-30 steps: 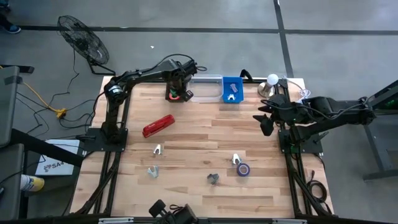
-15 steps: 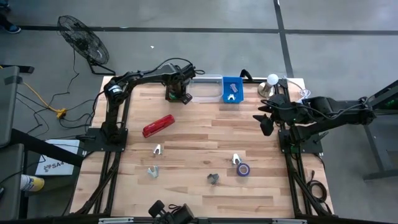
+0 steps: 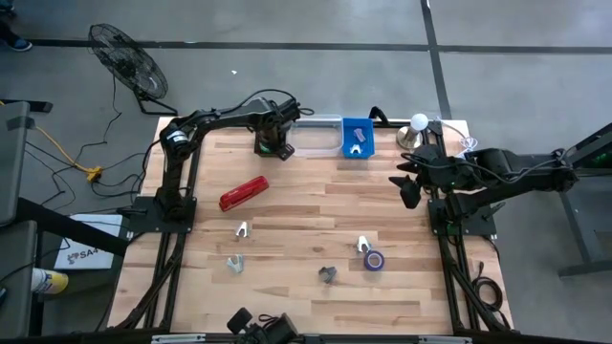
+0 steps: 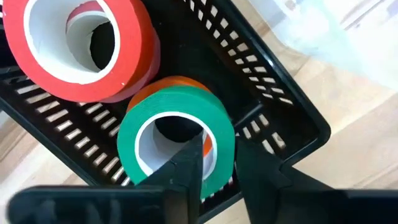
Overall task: Pick and place Stapler, Stapler remover, tape
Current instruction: Put the green tape into the black bin, then put the top blue staple remover into the blue bin
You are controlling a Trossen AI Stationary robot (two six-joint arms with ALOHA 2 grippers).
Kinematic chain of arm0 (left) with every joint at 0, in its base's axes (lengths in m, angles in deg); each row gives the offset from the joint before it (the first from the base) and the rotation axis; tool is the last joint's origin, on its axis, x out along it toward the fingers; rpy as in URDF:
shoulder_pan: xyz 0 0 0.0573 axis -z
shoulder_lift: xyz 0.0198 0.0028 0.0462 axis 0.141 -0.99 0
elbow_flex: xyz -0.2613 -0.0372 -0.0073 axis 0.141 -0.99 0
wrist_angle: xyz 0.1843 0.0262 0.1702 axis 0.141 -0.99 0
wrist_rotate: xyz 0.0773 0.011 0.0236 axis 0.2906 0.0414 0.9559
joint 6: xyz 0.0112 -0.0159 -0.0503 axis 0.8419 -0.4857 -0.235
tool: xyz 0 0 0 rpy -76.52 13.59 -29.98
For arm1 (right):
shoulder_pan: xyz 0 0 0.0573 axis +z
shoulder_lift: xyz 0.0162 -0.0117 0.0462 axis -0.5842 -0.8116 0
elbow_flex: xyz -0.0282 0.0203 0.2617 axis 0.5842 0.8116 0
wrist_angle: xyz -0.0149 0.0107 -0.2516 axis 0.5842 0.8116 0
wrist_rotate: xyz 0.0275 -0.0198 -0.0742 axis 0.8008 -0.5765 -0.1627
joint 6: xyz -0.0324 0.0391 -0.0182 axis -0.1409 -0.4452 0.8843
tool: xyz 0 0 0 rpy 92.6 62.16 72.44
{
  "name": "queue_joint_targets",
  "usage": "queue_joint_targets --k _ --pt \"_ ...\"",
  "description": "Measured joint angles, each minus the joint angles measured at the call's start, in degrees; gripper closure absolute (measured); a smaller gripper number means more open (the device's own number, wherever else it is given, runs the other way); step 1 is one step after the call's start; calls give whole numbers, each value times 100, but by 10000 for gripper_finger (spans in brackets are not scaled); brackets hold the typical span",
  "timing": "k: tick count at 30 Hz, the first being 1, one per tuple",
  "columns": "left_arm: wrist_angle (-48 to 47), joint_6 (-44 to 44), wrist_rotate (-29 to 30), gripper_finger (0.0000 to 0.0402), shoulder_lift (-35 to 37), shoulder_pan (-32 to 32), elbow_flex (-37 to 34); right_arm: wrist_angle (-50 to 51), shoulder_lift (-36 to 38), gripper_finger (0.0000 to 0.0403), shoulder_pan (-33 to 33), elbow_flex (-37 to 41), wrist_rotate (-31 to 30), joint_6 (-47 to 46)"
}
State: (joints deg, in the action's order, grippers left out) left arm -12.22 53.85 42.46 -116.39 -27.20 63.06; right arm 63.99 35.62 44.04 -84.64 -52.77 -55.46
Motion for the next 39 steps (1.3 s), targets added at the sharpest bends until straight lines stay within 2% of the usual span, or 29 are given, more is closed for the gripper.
queue_joint_targets --k 11,26,35,39 --pt "-75 213 8 296 14 0 35 0 0 183 0 0 2 4" --pt "-978 354 -55 295 35 7 1025 0 0 183 0 0 44 2" --pt "-1123 498 -875 295 35 59 1675 0 0 183 -2 0 44 4" --pt "-952 617 -1128 295 35 297 1843 0 0 183 0 0 44 17"
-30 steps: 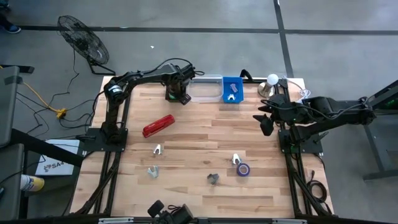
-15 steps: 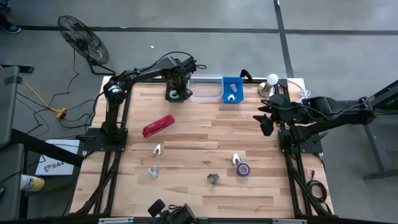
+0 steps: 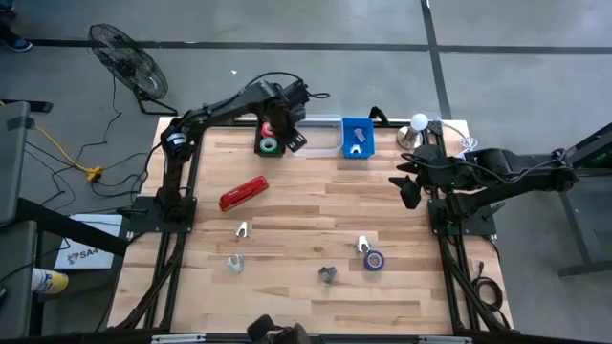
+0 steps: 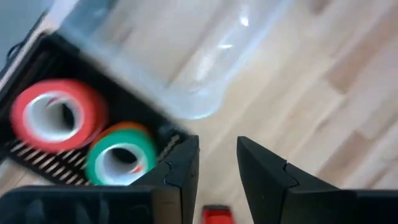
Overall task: Pick and place Stapler, Stapler remover, tape
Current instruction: Put the top blue staple remover into the blue bin
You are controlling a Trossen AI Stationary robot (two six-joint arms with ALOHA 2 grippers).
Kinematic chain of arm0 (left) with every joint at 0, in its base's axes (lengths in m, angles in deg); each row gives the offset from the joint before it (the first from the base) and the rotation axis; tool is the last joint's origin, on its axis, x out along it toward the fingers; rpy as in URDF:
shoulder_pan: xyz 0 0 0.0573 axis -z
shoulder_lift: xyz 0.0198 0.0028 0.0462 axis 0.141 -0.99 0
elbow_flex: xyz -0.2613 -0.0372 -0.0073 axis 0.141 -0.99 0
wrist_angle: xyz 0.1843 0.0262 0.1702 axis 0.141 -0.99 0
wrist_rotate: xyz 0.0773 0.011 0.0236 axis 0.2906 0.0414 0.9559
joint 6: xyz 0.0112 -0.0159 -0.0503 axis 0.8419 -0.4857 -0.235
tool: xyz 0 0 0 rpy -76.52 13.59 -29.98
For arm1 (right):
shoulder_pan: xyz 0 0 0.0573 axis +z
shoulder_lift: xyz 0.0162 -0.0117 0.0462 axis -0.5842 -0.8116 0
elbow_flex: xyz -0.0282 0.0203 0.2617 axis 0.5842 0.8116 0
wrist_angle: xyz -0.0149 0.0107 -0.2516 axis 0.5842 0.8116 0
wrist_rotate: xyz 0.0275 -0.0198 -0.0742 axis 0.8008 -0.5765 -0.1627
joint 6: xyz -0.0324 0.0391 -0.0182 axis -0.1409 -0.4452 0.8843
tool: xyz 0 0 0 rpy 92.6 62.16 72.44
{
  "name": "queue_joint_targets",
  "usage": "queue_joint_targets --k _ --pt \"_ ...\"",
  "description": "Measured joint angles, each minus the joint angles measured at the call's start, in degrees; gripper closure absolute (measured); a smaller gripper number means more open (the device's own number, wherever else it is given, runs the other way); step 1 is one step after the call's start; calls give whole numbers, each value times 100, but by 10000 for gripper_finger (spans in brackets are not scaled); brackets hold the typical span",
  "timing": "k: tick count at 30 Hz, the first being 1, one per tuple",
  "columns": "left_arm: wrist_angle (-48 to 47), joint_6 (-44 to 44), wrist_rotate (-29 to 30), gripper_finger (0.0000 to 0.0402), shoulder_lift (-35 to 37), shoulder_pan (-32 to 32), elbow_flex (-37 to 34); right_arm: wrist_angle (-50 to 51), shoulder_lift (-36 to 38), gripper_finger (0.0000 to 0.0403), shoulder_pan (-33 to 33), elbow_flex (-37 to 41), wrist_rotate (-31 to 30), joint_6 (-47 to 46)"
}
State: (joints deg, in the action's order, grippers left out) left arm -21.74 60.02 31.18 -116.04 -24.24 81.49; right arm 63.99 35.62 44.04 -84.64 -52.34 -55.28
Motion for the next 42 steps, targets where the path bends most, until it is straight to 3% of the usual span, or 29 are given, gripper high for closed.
queue_joint_targets --k 15,19,23,28,37,42 --pt "140 22 110 296 0 1285 71 2 -2 183 -1 0 243 10" --pt "-104 -1 204 296 48 1480 69 5 -2 183 -2 0 256 -390" --pt "-499 -41 598 296 180 1642 69 83 -17 183 -2 0 452 -981" --pt "-723 -233 967 296 671 1847 68 86 -117 183 0 -2 780 -1049" --pt "-875 -769 2050 296 1730 2399 -24 -2 -606 183 -2 -2 552 -1850" --pt "-1176 -947 2320 296 2196 2780 -259 -5 -1106 183 -2 -2 814 -2308"
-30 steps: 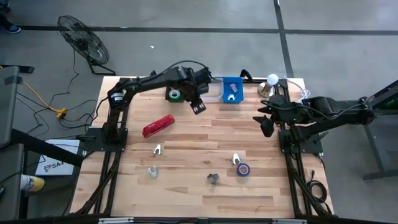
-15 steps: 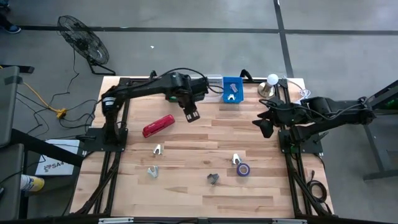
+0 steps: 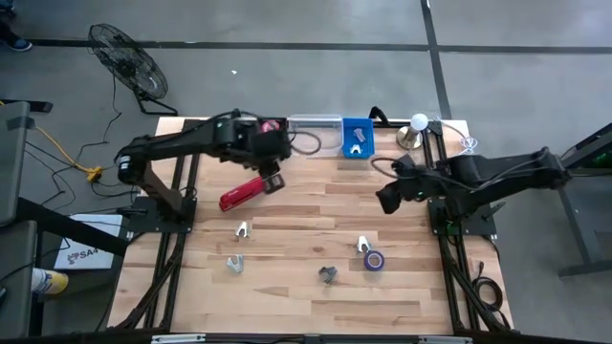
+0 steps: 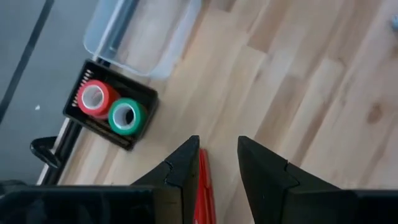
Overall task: Pick and place Stapler, Stapler remover, tape
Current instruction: Put the top blue staple remover into the blue bin
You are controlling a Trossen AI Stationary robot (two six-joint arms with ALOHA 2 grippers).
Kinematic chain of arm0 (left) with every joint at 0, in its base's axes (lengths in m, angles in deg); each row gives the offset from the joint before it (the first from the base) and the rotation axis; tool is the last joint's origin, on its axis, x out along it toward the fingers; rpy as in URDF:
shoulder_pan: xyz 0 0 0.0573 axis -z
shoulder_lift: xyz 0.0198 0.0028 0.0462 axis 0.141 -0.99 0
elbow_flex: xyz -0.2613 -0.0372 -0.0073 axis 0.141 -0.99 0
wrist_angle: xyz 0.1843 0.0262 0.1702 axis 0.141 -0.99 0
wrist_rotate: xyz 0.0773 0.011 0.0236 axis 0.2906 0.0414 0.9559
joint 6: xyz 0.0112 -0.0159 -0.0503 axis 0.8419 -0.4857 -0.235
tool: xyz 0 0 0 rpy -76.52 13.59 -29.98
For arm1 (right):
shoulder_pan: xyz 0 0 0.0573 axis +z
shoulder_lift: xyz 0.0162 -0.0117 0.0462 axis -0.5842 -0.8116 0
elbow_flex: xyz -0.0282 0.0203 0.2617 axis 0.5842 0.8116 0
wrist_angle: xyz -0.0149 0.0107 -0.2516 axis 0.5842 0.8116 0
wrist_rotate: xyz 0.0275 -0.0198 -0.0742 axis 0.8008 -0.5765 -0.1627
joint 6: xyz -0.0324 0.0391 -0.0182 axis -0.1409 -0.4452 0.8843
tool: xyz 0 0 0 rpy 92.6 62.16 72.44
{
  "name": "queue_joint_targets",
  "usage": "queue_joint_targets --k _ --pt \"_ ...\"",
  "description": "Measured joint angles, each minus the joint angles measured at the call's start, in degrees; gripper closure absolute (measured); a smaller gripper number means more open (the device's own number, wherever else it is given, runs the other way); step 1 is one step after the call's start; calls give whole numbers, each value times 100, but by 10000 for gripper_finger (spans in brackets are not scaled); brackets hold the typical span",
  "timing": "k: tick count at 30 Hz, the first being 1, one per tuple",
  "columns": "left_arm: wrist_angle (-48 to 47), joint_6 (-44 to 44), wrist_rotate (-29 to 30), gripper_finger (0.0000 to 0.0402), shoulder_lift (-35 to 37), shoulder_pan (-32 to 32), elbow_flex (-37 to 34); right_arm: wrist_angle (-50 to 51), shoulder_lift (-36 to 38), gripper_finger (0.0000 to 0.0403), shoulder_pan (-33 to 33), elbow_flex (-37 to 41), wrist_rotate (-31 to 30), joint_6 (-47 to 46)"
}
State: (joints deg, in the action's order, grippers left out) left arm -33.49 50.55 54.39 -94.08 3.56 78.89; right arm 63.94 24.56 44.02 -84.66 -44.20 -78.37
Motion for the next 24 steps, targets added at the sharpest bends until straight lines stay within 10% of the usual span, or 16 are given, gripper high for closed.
queue_joint_targets --k 24 --pt "362 -1822 864 296 2649 1911 -3079 -419 -2541 182 -4 0 1242 -850"
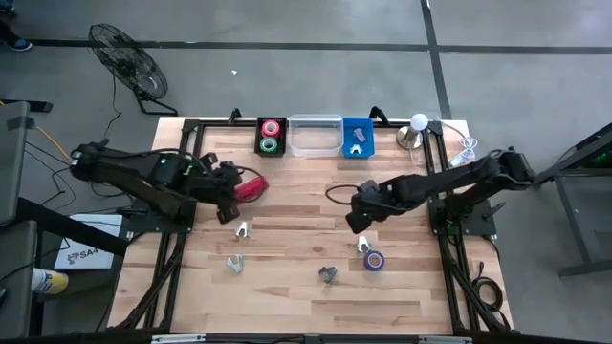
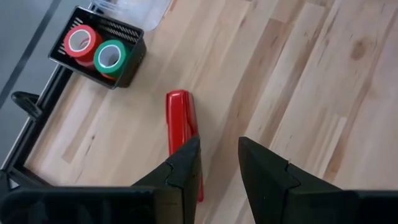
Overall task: Pick and place Stapler, Stapler remover, tape
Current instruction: Put the top blue staple remover into the blue bin
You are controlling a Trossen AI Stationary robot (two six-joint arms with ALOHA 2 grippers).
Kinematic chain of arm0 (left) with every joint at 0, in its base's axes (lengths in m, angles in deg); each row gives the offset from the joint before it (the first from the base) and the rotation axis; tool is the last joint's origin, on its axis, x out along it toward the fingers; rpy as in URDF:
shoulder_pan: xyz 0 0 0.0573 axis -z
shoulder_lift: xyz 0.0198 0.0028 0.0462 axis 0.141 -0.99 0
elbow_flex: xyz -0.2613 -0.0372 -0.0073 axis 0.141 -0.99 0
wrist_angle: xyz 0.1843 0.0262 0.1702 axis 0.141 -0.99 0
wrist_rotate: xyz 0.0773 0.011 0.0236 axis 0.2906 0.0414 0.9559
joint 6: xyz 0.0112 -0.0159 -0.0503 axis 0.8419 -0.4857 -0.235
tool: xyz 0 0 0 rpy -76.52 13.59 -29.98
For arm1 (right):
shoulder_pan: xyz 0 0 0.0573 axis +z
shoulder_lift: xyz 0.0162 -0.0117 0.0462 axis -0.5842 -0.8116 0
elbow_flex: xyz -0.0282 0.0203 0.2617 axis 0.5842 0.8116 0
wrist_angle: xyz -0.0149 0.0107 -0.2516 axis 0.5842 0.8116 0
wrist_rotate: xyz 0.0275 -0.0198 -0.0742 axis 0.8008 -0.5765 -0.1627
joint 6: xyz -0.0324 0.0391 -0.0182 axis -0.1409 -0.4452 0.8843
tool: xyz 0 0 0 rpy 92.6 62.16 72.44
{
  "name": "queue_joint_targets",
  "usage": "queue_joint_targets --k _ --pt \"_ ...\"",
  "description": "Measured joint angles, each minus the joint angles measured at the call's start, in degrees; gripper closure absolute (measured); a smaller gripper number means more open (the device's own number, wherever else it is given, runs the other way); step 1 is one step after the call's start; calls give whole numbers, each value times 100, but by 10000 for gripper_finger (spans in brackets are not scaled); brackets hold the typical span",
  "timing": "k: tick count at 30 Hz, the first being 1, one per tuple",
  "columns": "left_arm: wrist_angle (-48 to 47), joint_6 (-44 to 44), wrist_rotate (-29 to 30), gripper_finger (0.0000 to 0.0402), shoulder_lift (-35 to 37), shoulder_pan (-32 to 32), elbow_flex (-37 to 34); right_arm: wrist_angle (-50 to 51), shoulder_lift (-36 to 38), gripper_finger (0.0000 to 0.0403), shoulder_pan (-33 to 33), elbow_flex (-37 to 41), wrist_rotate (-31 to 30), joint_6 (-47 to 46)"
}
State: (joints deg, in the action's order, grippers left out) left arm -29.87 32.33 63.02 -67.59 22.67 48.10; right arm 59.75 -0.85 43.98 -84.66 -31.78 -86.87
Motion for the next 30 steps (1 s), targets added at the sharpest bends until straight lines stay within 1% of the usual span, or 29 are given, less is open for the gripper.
queue_joint_targets --k 7,15,24,30 --pt "130 122 12 296 653 95 -538 -91 -694 182 7 0 759 -313" --pt "268 500 36 296 1157 85 -868 -479 -1157 182 17 0 1276 -608" --pt "259 619 22 296 1483 85 -933 -508 -1474 182 103 0 1649 -937" --pt "235 651 10 296 1612 85 -933 -820 -1690 182 248 0 1742 -1312"
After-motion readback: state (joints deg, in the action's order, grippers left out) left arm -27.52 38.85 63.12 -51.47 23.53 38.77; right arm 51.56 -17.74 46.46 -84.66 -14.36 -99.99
